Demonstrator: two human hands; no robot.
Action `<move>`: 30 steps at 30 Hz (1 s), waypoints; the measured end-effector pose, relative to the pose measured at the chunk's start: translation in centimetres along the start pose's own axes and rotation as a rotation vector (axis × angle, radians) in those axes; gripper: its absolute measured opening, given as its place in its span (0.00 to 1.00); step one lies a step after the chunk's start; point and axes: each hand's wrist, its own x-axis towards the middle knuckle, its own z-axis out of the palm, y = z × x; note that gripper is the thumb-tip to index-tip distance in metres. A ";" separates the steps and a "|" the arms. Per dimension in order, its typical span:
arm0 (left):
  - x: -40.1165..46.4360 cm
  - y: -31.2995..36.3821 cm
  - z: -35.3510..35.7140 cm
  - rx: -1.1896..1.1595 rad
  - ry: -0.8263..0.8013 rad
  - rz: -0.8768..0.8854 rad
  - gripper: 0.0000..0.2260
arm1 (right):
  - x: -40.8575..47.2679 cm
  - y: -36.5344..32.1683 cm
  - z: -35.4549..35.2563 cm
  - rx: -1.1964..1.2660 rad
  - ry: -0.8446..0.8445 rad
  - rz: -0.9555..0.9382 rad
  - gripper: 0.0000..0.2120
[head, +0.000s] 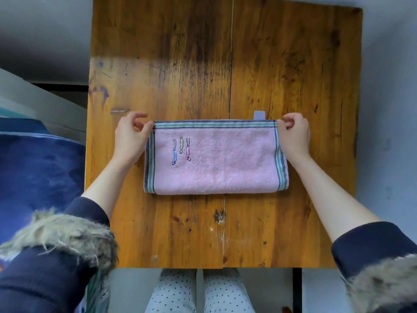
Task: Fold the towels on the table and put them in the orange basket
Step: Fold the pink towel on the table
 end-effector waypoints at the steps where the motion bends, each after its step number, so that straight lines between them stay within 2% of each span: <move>1: -0.4 0.3 0.1 0.056 0.054 0.029 0.14 | -0.5 -0.1 0.0 -0.007 0.058 -0.006 0.12; 4: -2.7 1.3 1.5 0.302 0.172 0.230 0.18 | -3.2 -0.5 0.5 -0.061 0.206 -0.230 0.12; 8: -6.4 2.2 6.4 0.530 0.032 0.573 0.22 | -8.0 -1.1 5.4 -0.253 0.027 -0.631 0.17; 10: -7.2 2.0 8.5 0.580 -0.040 0.616 0.23 | -9.0 -1.3 7.5 -0.376 -0.062 -0.685 0.22; 14: -7.1 0.3 9.0 0.648 -0.100 0.557 0.24 | -7.5 0.6 7.8 -0.565 -0.165 -0.791 0.26; 17: -6.0 -1.7 7.2 0.643 -0.061 0.480 0.25 | -5.5 2.7 5.8 -0.584 -0.158 -0.724 0.28; 20: -5.7 -2.8 6.5 0.637 -0.031 0.508 0.25 | -4.6 4.1 4.7 -0.515 -0.097 -0.592 0.28; 26: -5.6 -2.5 6.7 0.650 -0.037 0.514 0.25 | -4.5 4.1 4.7 -0.488 -0.091 -0.584 0.27; 30: -5.9 -2.5 5.5 0.417 -0.054 0.552 0.21 | -5.5 3.3 4.6 -0.481 -0.093 -0.534 0.28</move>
